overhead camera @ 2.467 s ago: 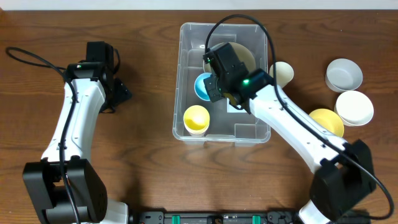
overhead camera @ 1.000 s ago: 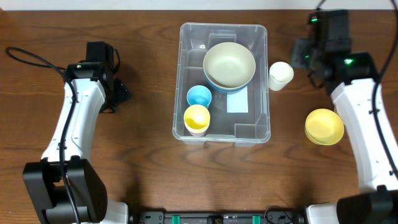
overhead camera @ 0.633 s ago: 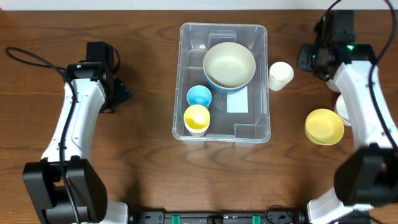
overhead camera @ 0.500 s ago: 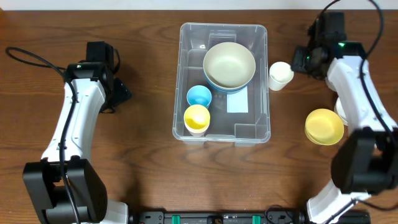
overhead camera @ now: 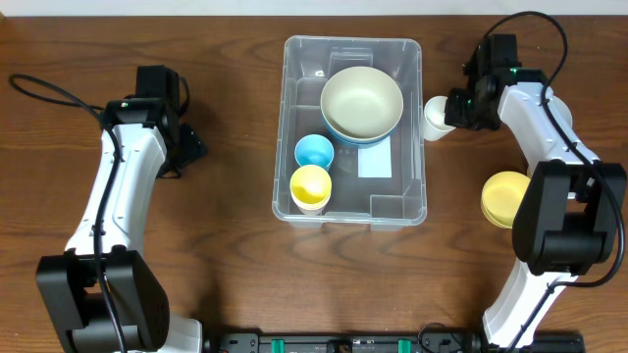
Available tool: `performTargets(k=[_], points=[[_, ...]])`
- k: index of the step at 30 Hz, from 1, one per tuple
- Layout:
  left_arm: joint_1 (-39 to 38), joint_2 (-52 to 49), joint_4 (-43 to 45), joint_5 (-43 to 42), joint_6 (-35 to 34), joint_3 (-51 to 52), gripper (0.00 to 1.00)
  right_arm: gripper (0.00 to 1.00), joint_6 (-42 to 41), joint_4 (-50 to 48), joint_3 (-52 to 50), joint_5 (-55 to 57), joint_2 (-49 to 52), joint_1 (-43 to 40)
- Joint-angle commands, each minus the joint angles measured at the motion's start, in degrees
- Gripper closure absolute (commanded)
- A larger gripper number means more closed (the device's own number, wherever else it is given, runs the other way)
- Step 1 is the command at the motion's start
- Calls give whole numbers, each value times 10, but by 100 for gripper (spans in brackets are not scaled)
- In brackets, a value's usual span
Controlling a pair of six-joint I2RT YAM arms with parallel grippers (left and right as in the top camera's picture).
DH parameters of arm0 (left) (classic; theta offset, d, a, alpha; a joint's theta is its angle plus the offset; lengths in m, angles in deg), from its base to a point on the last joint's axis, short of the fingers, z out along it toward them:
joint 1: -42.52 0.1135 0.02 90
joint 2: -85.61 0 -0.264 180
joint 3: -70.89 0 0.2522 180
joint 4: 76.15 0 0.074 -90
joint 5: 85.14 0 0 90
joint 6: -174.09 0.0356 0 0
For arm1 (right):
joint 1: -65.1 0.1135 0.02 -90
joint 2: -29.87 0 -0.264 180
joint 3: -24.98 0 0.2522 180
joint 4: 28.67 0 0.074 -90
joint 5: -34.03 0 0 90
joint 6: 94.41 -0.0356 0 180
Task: Pack container
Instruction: 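Grasp the white cup's rim with the right gripper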
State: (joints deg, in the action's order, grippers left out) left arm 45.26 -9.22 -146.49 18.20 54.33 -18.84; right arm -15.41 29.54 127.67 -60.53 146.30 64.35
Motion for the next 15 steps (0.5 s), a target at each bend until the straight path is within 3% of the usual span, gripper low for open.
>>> performTargets(k=[1,8,15], points=[[1,2,-2,9,2,1,2,99,4,-1,2,-6,4,-3],[1,2,-2,9,2,1,2,99,10,26,3,-4,-30,-8],[1,2,-2,9,2,1,2,99,9,66,3,16,-183,-9]])
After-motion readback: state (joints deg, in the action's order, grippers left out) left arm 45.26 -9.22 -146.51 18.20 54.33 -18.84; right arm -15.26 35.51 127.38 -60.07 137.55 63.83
